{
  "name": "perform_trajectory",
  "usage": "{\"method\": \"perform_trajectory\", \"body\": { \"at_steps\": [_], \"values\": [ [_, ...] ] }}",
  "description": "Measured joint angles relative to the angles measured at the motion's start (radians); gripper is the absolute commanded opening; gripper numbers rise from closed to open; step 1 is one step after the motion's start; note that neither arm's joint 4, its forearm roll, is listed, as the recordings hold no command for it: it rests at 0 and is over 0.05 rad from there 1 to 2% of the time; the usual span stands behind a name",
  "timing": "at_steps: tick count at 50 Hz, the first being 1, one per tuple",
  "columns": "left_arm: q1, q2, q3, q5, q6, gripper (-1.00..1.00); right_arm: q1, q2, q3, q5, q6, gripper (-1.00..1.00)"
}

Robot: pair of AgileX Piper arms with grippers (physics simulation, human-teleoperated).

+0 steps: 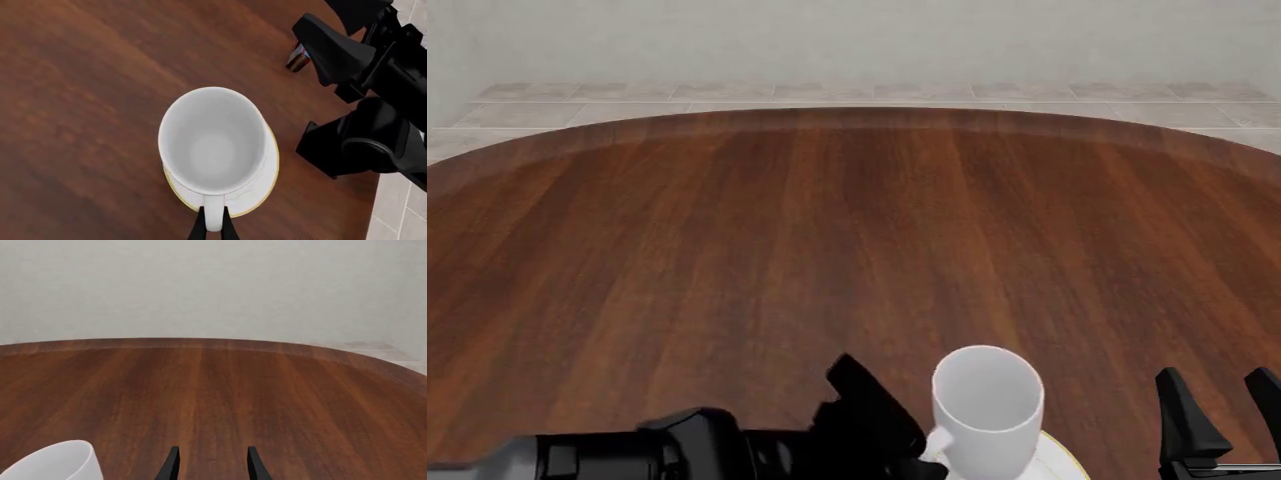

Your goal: Put the white mug on the plate.

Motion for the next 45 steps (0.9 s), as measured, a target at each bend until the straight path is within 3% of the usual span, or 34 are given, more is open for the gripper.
{"method": "perform_trajectory", "body": {
  "at_steps": [45],
  "values": [
    [-0.056, 0.103, -0.028, -0.044, 0.01, -1.0, 0.0, 0.0, 0.0, 0.0, 0.0, 1.0]
  ]
}}
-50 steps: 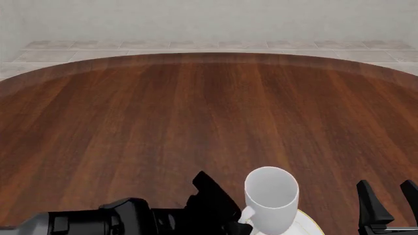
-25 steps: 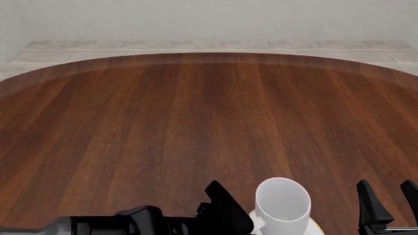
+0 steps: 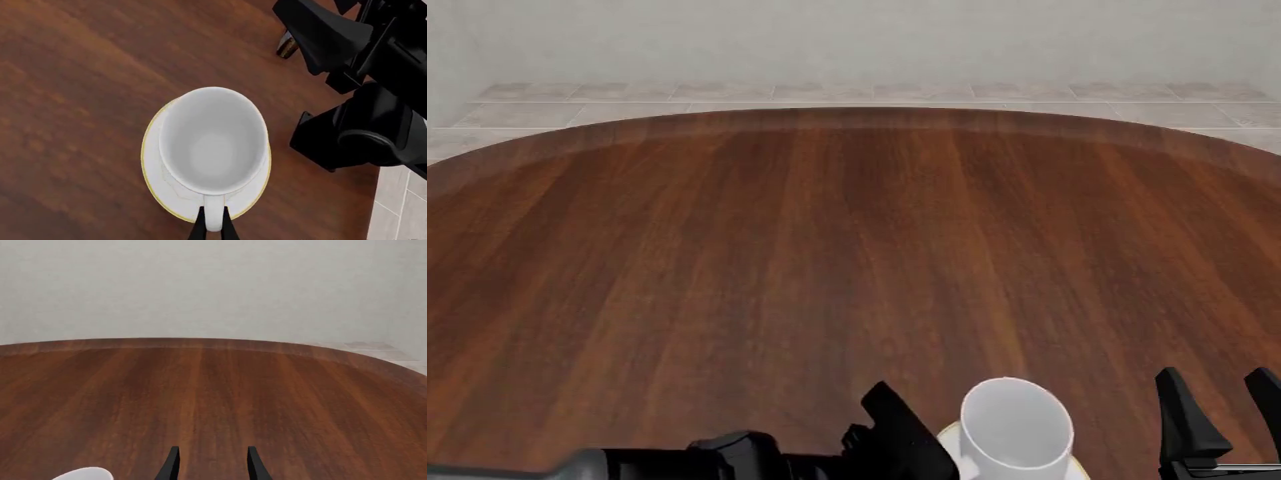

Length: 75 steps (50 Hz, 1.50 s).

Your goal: Put the white mug on the plate.

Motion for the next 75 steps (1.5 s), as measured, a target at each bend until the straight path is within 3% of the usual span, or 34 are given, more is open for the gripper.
{"method": "perform_trajectory", "body": {
  "at_steps": [75],
  "values": [
    [-0.018, 0.125, -0.005, -0.055, 0.031, -1.0, 0.0, 0.0, 0.0, 0.0, 0.0, 1.0]
  ]
}}
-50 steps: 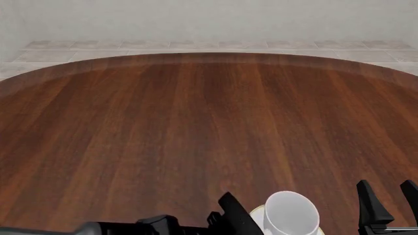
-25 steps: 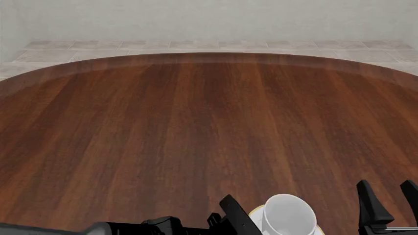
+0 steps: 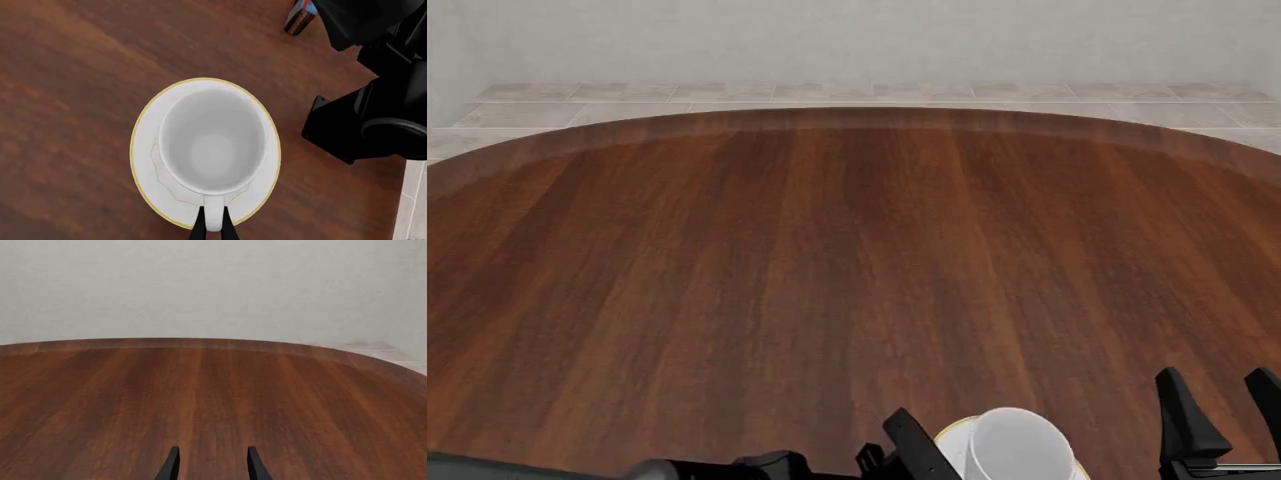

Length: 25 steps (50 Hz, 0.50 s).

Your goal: Put the white mug on the plate.

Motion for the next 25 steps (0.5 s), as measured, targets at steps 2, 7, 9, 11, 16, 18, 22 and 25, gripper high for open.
{"method": "perform_trajectory", "body": {
  "at_steps": [2, 7, 9, 11, 16, 18, 22, 25],
  "values": [
    [-0.001, 0.001, -0.001, 0.0, 0.0, -1.0, 0.0, 0.0, 0.0, 0.0, 0.0, 1.0],
    [-0.005, 0.005, -0.003, 0.001, 0.0, -1.0, 0.0, 0.0, 0.0, 0.0, 0.0, 1.0],
    [-0.007, 0.006, -0.004, 0.003, 0.0, -1.0, 0.0, 0.0, 0.0, 0.0, 0.0, 1.0],
    [-0.008, 0.007, -0.005, 0.004, 0.001, -1.0, 0.0, 0.0, 0.0, 0.0, 0.0, 1.0],
    [-0.008, 0.006, -0.006, 0.006, 0.005, -1.0, 0.0, 0.0, 0.0, 0.0, 0.0, 1.0],
    [-0.008, 0.005, -0.006, 0.008, 0.007, 1.0, 0.0, 0.0, 0.0, 0.0, 0.0, 1.0],
    [-0.006, 0.0, -0.005, 0.01, 0.013, 1.0, 0.0, 0.0, 0.0, 0.0, 0.0, 1.0],
    [-0.003, -0.002, -0.004, 0.011, 0.018, 1.0, 0.0, 0.0, 0.0, 0.0, 0.0, 1.0]
  ]
}}
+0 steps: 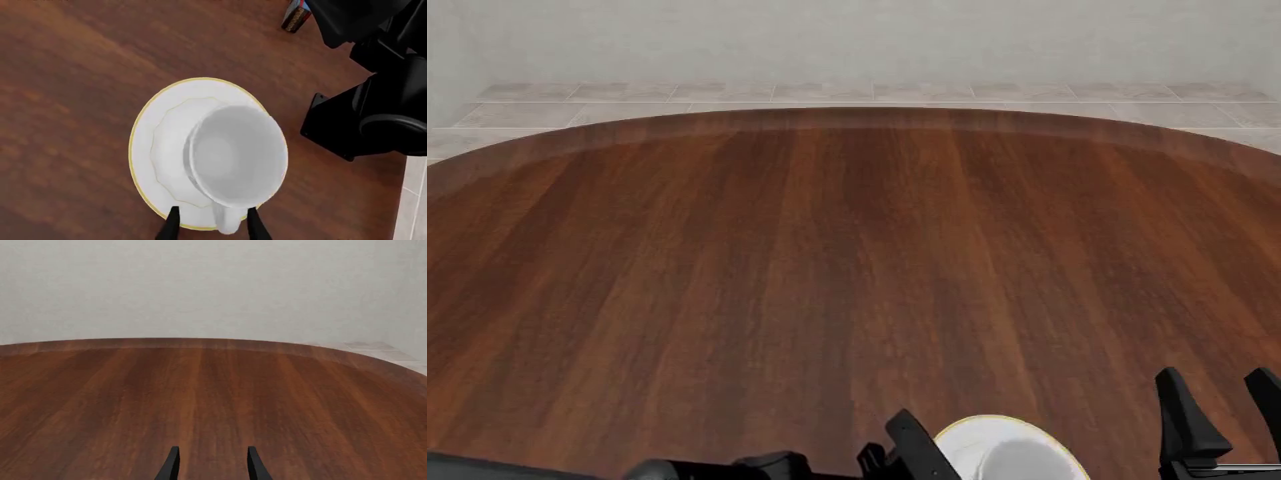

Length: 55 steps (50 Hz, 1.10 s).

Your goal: Put the white mug on the plate.

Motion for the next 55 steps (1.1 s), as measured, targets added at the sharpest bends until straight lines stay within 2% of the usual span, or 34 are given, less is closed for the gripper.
{"method": "perform_trajectory", "body": {
  "at_steps": [28, 55],
  "values": [
    [0.002, -0.011, -0.001, 0.025, 0.008, 1.0, 0.0, 0.0, 0.0, 0.0, 0.0, 1.0],
    [0.005, -0.104, 0.017, 0.092, -0.003, 1.0, 0.0, 0.0, 0.0, 0.0, 0.0, 1.0]
  ]
}}
